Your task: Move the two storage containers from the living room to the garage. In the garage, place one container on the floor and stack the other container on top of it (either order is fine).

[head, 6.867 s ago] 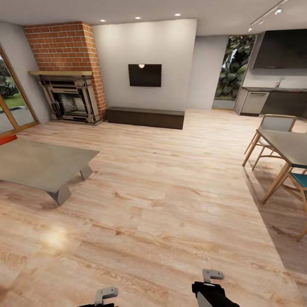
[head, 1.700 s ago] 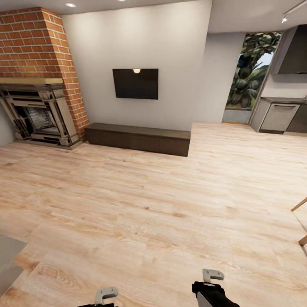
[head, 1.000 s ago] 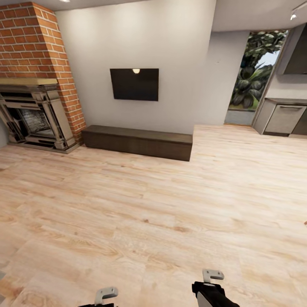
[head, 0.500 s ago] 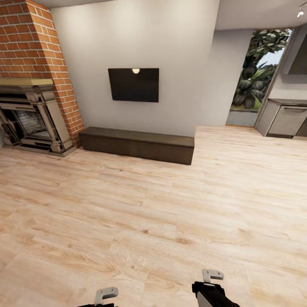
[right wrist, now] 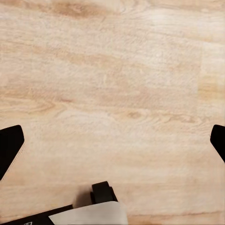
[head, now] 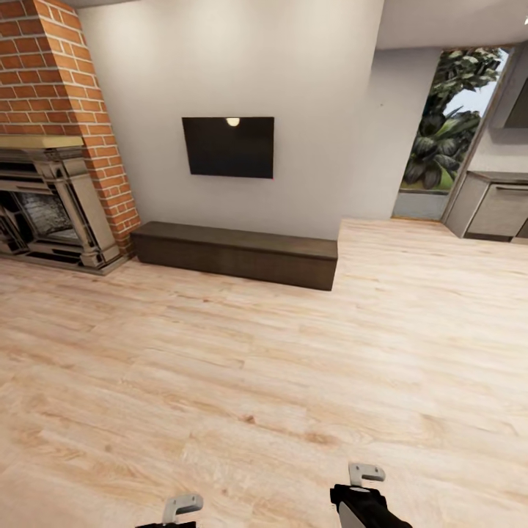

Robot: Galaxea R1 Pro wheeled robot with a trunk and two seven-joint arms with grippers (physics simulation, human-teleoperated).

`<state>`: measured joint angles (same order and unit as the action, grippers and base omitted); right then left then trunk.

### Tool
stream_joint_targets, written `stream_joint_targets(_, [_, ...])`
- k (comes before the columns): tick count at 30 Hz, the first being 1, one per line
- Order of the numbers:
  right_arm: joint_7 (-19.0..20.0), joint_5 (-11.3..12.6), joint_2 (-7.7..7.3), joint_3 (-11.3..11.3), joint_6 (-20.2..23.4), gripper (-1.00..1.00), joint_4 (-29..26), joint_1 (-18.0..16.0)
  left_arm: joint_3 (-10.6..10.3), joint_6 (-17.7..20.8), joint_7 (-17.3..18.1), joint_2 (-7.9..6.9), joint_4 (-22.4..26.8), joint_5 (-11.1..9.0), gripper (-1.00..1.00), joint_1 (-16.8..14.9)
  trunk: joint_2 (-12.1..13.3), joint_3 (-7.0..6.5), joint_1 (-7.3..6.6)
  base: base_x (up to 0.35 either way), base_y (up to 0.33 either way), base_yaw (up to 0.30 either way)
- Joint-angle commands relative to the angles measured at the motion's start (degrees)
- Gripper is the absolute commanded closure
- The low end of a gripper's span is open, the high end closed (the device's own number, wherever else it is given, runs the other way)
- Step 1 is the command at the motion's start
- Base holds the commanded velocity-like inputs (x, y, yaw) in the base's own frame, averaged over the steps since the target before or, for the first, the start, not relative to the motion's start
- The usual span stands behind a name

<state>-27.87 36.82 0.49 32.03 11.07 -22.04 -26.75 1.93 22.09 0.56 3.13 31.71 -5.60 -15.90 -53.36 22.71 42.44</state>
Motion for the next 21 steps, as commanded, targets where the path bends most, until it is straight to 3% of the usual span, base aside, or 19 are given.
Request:
stream_joint_targets(1, [-0.4, 0.3, -0.05, 0.5, 0.4, -1.0, -0.1, -0.1, 0.2, 0.4, 0.1, 0.03, 0.1, -0.5, -1.0, 0.0, 0.0, 0.06, 0.04, 0.329, 0.0, 0.0])
stream_joint_targets(13, [-0.4, 0.3, -0.05, 0.5, 0.4, -1.0, -0.1, -0.1, 0.2, 0.4, 0.1, 0.03, 0.1, -0.5, -1.0, 0.0, 0.0, 0.06, 0.04, 0.329, 0.0, 0.008])
stream_joint_targets(21, [-0.4, 0.3, -0.05, 0.5, 0.4, -1.0, -0.1, 0.0, 0.2, 0.4, 0.1, 0.03, 0.1, -0.5, -1.0, 0.0, 0.0, 0.12, 0.04, 0.329, 0.0, 0.158])
